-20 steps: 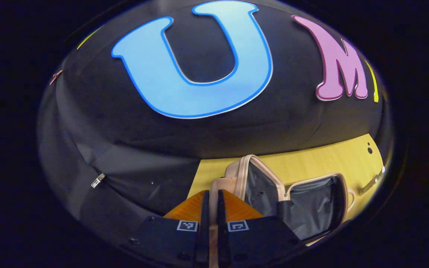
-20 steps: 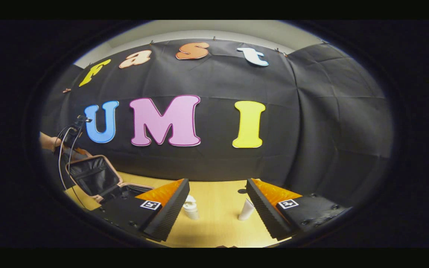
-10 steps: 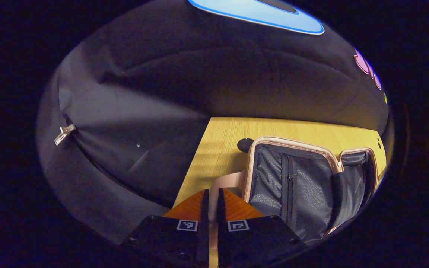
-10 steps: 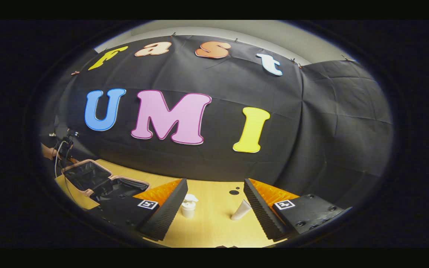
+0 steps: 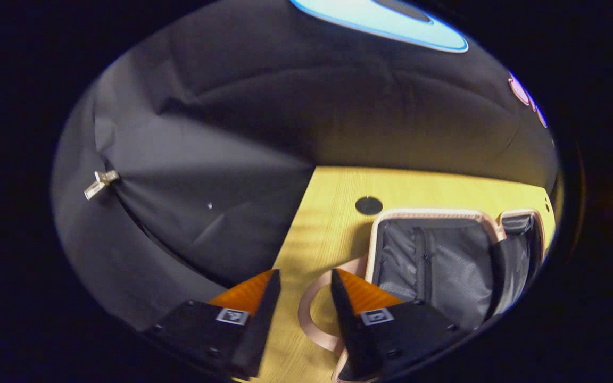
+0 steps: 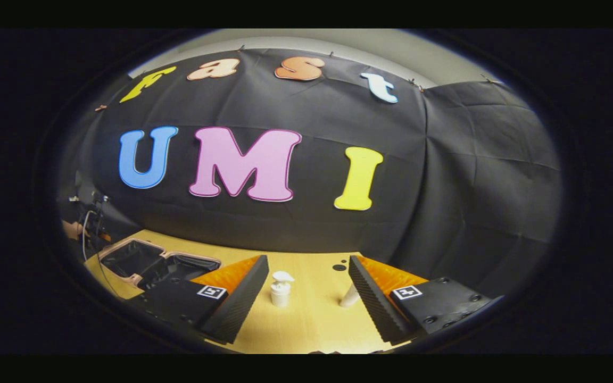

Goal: First open the suitcase, pack the skin care products into it, and then close the suitcase.

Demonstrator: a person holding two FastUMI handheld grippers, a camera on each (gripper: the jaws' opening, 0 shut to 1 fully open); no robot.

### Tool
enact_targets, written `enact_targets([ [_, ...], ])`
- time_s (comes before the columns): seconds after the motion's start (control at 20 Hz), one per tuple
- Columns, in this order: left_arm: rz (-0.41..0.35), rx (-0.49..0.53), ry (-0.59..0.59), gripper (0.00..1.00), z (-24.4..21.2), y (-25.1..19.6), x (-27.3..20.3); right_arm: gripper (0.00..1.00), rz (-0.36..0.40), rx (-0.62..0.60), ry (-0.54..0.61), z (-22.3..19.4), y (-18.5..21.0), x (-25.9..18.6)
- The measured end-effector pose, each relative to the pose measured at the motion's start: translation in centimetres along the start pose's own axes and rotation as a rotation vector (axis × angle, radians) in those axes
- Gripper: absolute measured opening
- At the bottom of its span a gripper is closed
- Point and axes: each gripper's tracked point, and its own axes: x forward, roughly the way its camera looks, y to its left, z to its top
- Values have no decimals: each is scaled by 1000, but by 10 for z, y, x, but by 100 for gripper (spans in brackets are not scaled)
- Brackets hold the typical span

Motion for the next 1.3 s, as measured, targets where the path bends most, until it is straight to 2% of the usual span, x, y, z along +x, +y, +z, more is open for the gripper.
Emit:
enact_targets([
  [0.1,-41,23,-77,89,25,-18,-31,93,-13,-6,-9,0,-7,-3],
  [0.2,-74,41,-160,94,43,-45,-64,96,-24,-12,-9,-4,-15,-5],
  [0.45,-157,26,-413,97,71,-145,-166,96,-10,-91,-10,-16,-29,-8],
  [0.5,-175,39,-452,97,70,-169,-185,93,-6,-100,-17,-17,-34,-7],
  [0.55,-196,60,-487,97,67,-193,-208,96,-2,-94,-19,-19,-39,-6],
  [0.75,-276,173,-568,98,38,-296,-273,96,31,-48,44,-48,-60,11],
  [0.85,-362,156,-557,97,16,-362,-298,94,49,-51,59,-59,-74,21],
  [1.0,-453,134,-506,98,-27,-445,-317,97,88,-40,102,-84,-92,34],
  [1.1,-483,144,-475,98,-44,-497,-315,99,116,-28,137,-102,-102,42],
  [1.3,-514,123,-434,98,-68,-581,-301,97,181,-28,176,-137,-113,60],
])
